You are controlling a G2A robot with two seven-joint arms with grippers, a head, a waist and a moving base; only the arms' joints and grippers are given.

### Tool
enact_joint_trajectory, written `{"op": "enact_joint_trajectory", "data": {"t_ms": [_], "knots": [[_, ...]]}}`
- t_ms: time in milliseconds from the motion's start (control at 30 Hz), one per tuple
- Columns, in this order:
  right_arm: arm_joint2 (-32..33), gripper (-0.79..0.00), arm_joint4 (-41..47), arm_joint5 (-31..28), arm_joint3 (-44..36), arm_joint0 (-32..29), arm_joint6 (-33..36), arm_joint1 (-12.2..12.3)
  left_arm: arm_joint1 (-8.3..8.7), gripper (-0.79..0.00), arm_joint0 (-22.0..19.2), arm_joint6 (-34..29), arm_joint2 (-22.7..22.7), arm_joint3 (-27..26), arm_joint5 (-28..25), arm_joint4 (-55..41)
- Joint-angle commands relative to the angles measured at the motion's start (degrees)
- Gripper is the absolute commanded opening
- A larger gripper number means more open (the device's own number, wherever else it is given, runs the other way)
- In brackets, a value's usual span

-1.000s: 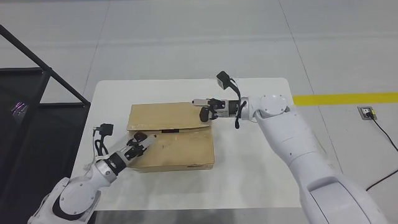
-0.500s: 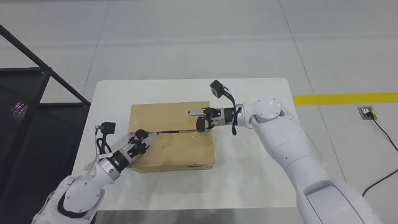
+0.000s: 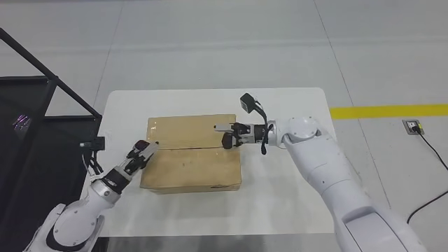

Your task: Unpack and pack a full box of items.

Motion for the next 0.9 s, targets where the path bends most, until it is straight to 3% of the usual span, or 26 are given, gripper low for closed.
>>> {"op": "enact_joint_trajectory", "data": {"t_ms": [0, 200, 433, 867], "knots": [[0.2, 0.000, 0.4, -1.2, -0.6, -0.3, 0.5, 0.1, 0.04, 0.000, 1.9, 1.0, -2.2, -0.6, -0.6, -1.1], [0.0, 0.000, 0.4, -2.1, -2.2, -1.0, 2.0, 0.3, -0.14, 0.000, 7.4, 4.7, -7.1, -0.7, -1.1, -4.1], [-0.7, 0.000, 0.0, -1.6, -3.2, -2.0, 1.9, 0.2, -0.48, 0.000, 11.9, 5.5, -9.4, 0.8, -0.5, -4.3], [-0.8, 0.000, 0.2, -0.9, -3.1, -2.1, 1.2, 0.2, -0.53, 0.000, 11.8, 5.7, -9.4, 1.0, -0.1, -4.9]]}}
